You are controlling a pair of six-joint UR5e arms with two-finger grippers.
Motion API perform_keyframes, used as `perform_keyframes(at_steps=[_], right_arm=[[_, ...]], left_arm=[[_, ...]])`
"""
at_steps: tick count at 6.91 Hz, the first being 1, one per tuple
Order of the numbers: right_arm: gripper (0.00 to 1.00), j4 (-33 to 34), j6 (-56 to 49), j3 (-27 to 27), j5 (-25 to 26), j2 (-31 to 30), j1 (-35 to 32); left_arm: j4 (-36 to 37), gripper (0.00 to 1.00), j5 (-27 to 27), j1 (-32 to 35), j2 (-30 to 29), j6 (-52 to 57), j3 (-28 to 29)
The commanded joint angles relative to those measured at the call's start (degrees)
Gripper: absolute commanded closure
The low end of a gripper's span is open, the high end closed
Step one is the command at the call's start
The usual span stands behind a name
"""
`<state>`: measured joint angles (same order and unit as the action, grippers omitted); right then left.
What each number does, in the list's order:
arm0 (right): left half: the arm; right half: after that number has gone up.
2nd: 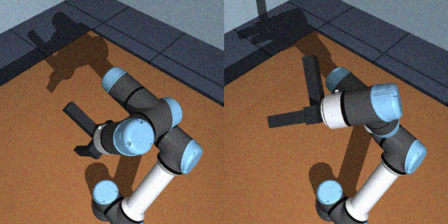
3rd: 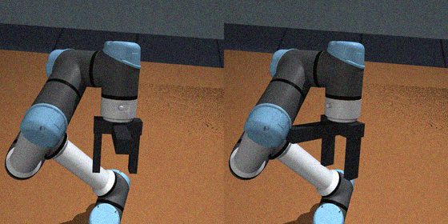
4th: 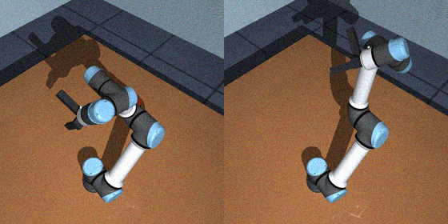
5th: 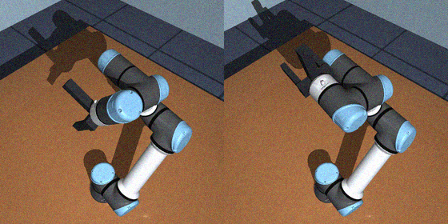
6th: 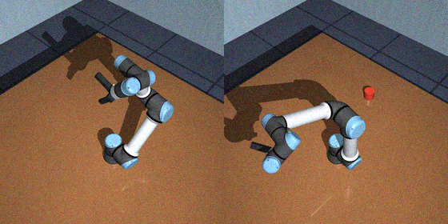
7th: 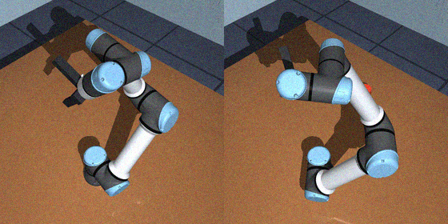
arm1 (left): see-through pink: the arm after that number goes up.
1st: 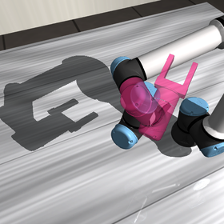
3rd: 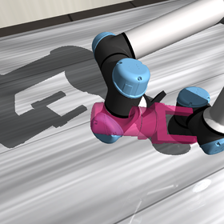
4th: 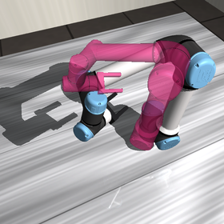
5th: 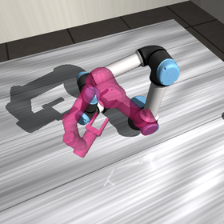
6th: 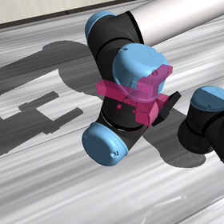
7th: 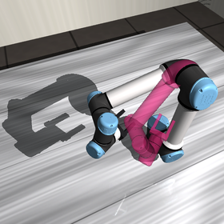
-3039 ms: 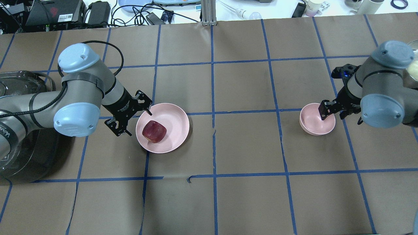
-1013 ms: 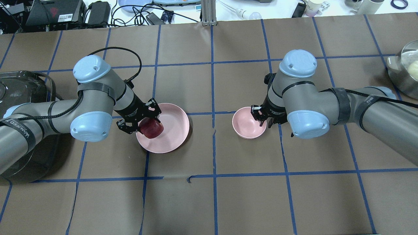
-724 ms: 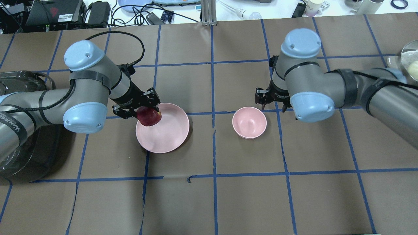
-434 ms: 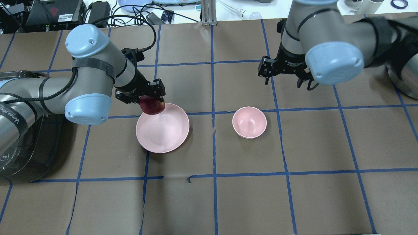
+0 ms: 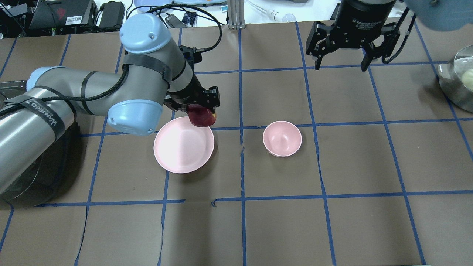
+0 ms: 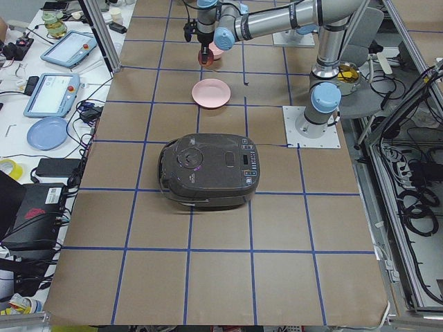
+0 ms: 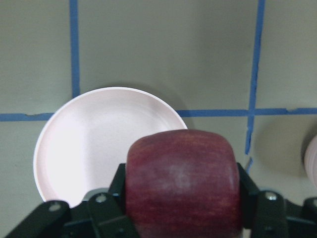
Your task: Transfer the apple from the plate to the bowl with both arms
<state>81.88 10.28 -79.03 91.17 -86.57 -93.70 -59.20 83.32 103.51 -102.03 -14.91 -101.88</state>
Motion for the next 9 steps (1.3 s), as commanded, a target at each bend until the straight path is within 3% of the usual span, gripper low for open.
perform_keyframes(at_steps=[1,4,8,9], right_arm=[[0.0,0.29,-1.75,0.03,-0.3,-0.09,0.0],[0.0,2.67,-3.86,-1.91,-0.3,0.0,-0.17],[0.0,3.2,-3.87,-1.91,-0.3,0.44,-0.08],[0.0,3.2,-3.87,-1.91,-0.3,0.53,-0.08]], left_arm=[[5.56,0.95,-0.35,7.01,-3.42,-11.2,2.81],[11.35,0.98,-0.08,14.08,-9.65,-24.68,5.02],[17.45,0.95,0.44,18.48,-15.55,-30.79,4.76],[17.62,0.67,0.44,18.57,-16.61,-30.79,4.58]])
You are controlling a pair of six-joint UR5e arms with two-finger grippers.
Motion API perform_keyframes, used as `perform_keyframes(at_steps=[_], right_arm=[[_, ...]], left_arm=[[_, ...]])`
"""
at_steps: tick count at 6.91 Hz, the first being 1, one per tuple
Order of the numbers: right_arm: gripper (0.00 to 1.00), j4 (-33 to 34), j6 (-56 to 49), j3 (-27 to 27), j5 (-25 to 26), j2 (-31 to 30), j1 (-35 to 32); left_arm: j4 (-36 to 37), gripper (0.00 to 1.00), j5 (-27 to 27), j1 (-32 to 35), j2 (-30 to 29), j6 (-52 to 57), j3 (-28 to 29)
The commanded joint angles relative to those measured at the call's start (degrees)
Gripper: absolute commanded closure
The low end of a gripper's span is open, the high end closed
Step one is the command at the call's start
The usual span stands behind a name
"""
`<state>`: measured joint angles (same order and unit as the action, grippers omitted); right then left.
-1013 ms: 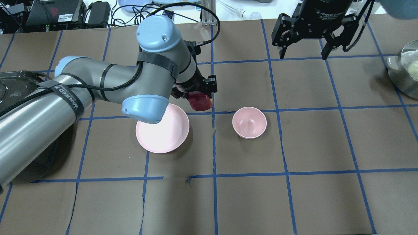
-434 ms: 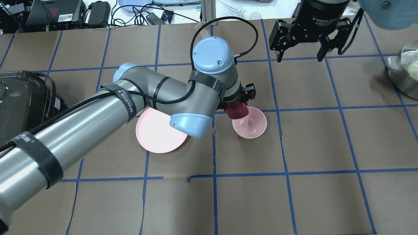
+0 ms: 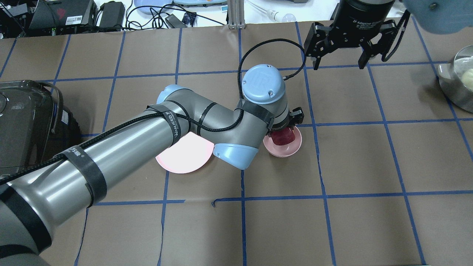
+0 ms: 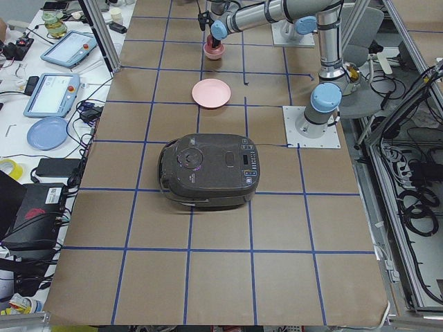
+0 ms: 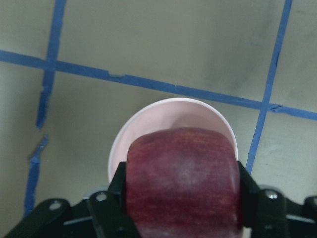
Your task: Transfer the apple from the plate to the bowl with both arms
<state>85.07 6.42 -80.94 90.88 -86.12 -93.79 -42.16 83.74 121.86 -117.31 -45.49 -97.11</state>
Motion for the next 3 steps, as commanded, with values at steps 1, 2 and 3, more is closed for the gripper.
perform_keyframes(at_steps=[1,2,3], right_arm=[[0.0,0.01,0.0,0.0,0.09,0.08,0.09],[0.0,0.01,0.0,0.0,0.0,0.08,0.1],[0.0,0.01,0.0,0.0,0.0,0.08,0.1]], left_arm=[[1.19,0.51,0.1,0.22,-1.43,-0.22,-0.18],[1.72,0.17,0.11,0.22,-1.52,-0.13,-0.27],[1.73,0.0,0.19,0.22,-0.91,0.05,-0.27]])
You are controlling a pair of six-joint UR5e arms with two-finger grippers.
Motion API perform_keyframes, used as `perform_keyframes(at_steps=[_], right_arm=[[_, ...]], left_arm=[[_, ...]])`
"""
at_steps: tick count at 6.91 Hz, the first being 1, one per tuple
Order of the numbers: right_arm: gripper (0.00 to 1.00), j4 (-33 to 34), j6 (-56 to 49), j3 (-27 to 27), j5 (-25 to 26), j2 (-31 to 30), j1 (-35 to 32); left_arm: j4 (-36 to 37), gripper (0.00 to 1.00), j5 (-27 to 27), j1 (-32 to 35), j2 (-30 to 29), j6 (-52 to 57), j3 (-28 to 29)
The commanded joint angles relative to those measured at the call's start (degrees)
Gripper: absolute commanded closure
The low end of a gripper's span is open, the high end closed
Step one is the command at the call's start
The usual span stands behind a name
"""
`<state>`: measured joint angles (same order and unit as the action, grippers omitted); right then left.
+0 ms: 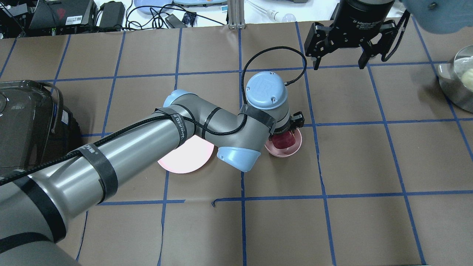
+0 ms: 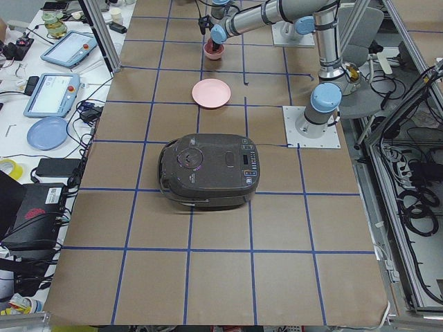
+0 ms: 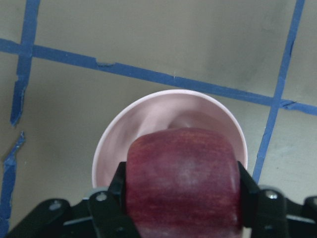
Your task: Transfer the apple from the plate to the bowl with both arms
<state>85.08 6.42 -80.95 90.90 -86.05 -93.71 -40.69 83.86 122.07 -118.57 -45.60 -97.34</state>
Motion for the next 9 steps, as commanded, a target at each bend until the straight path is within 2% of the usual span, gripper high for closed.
perform_keyframes(at_steps=[1,2,3,5,6,7,8,9], right_arm=[[0.0,0.0,0.0,0.0,-0.02,0.0,0.02],[0.0,-0.09,0.0,0.0,0.07,0.0,0.1],[0.0,-0.09,0.0,0.0,0.07,0.0,0.1],[0.0,-0.09,0.0,0.0,-0.02,0.0,0.02],[0.0,-0.09,0.0,0.0,-0.02,0.0,0.02],[0.0,-0.09,-0.09,0.0,0.07,0.0,0.02],[0.0,-0.09,0.0,0.0,0.07,0.0,0.02],[0.0,-0.09,0.0,0.0,0.07,0.0,0.1]], left_arm=[[0.52,0.0,0.08,0.01,2.28,0.86,-0.13],[0.79,0.0,0.25,-1.03,4.21,3.21,-0.22],[-1.65,0.0,3.21,-3.56,6.32,9.33,-2.22],[-2.46,0.0,4.91,-11.81,12.98,19.62,-9.85],[-4.12,0.0,5.08,-16.55,15.98,25.07,-11.71],[-9.53,0.0,5.61,-20.6,19.49,29.73,-11.21],[-18.98,0.0,5.96,-25.08,23.52,37.0,-8.94],[-30.73,0.0,5.96,-29.91,26.7,40.64,-3.79]])
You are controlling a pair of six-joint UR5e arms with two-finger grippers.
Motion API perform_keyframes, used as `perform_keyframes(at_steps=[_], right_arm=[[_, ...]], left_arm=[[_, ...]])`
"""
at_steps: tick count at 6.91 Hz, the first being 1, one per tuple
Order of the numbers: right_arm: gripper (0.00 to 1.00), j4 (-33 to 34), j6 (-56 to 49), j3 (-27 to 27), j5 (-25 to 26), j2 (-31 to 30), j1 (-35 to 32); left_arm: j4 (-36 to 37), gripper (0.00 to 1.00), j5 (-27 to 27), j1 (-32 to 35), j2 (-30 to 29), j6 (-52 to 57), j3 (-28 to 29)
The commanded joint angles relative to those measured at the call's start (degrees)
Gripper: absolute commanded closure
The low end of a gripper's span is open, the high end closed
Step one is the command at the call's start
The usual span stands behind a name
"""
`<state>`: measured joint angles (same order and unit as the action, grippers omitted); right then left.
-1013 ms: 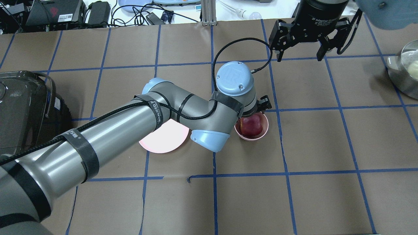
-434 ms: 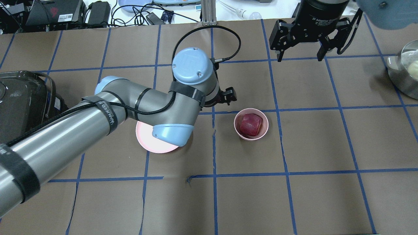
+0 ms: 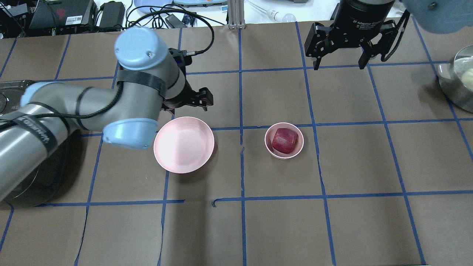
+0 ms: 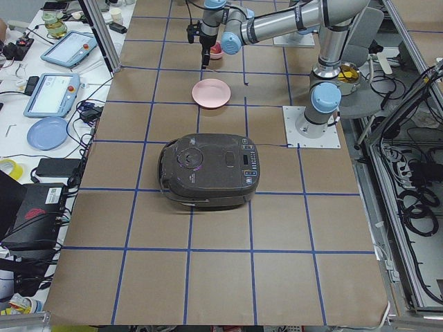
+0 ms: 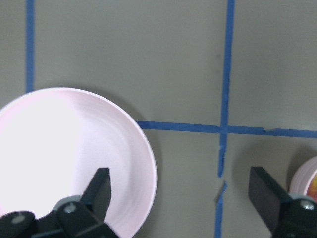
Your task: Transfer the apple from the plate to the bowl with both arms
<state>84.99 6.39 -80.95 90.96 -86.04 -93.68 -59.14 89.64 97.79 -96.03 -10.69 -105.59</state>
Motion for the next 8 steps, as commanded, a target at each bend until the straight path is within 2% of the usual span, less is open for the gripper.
perform_keyframes(at_steps=[1,2,3,6,8], right_arm=[[0.0,0.0,-0.06,0.0,-0.08,0.0,0.07],[0.0,0.0,-0.07,0.09,0.01,0.0,0.07],[0.0,0.0,-0.07,0.0,0.01,0.0,0.07],[0.0,0.09,-0.07,0.0,0.01,0.0,0.07],[0.0,0.09,-0.07,0.0,0.1,0.26,0.07]], left_arm=[[-21.54,0.0,0.1,-8.81,6.18,10.46,10.52],[-27.55,0.0,0.18,-9.36,7.25,11.21,15.01],[-28.65,0.0,0.1,-9.28,7.87,11.39,15.58],[-28.05,0.0,0.01,-9.28,8.22,10.78,16.29],[-27.87,0.0,0.1,-9.63,8.49,15.05,15.67]])
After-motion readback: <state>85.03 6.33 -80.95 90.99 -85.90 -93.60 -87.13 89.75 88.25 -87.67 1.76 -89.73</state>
